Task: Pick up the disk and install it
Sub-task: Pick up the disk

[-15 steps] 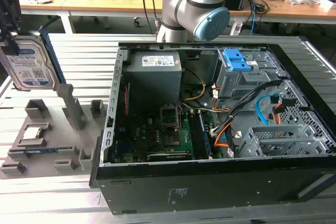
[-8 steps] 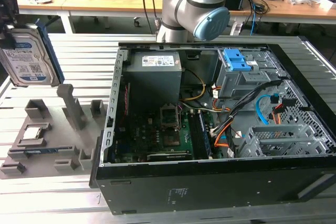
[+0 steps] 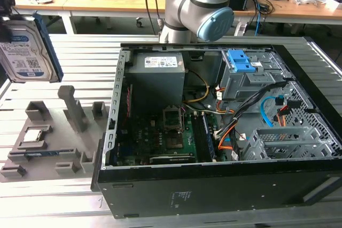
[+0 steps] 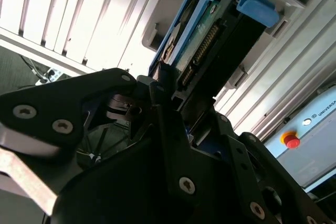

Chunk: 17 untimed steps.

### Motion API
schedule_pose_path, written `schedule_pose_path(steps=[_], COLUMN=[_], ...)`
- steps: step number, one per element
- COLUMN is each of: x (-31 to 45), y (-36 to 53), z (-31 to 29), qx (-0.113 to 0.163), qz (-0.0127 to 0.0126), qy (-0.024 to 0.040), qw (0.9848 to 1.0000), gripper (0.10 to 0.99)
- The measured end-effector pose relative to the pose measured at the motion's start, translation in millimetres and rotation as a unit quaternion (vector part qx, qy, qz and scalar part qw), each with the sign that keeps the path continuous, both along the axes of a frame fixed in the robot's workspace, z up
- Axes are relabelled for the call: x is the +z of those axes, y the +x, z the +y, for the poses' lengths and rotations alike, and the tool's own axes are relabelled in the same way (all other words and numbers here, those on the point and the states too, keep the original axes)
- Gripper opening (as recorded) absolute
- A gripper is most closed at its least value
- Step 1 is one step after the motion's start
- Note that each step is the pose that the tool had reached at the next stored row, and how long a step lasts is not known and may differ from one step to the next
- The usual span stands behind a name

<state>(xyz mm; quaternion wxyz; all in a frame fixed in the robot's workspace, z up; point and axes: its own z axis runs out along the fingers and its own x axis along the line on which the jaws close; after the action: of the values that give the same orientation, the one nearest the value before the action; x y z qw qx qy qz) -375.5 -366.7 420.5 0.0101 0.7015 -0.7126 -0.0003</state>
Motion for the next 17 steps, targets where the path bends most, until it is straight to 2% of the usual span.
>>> schedule_pose_path(steps=[11,17], x=[14.9,26.5], y=[0.4,0.8], z=[0.0,0.0], qx=[0.0,0.0], qz=[0.0,0.0], qy=[0.0,0.0], qw=[1.0,1.0], gripper=[0.365,0.365])
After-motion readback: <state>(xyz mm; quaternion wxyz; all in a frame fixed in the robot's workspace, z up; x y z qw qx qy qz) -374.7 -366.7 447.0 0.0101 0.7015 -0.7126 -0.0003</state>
